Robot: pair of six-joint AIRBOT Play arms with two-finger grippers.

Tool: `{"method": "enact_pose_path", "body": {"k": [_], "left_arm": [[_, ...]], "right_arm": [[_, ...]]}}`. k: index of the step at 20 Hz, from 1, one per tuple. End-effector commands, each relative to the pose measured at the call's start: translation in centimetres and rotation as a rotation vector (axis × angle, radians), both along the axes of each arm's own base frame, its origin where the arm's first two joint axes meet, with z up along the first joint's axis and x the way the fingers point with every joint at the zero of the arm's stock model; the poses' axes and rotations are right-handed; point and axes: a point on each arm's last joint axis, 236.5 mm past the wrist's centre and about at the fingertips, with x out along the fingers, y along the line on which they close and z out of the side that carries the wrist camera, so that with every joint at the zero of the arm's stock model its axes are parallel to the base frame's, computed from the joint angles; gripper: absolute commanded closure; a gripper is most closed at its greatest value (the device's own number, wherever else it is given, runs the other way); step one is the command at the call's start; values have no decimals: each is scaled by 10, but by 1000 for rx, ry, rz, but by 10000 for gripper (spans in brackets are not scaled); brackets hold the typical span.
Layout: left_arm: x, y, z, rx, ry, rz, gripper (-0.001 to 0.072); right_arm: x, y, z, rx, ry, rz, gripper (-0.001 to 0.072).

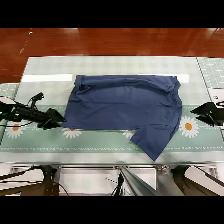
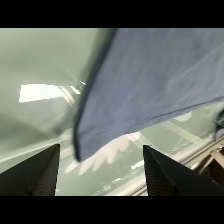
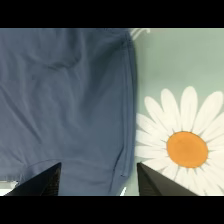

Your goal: Fold the shirts.

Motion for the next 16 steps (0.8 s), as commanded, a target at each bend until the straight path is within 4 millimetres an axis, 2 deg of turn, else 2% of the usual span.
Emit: {"method": "enact_pose_path", "body": {"k": [1, 2, 4, 7, 11, 16], "left_arm": [[18, -33, -10, -24, -20, 20, 113], [18, -40, -15, -19, 6, 26, 135], [12, -48, -19, -24, 34, 7, 689], [9, -50, -17, -35, 39, -9, 690], [9, -50, -16, -36, 30, -16, 690], [9, -50, -16, -38, 24, -26, 690]], "right_arm": [[-2, 4, -1, 19, -8, -9, 161], [-3, 5, -1, 22, -6, -8, 162], [-7, 4, -3, 14, 10, 2, 161], [-24, 9, -19, 18, 76, 15, 162], [-55, 42, -49, 117, 155, 26, 163], [-66, 55, -73, 135, 177, -20, 173]]}}
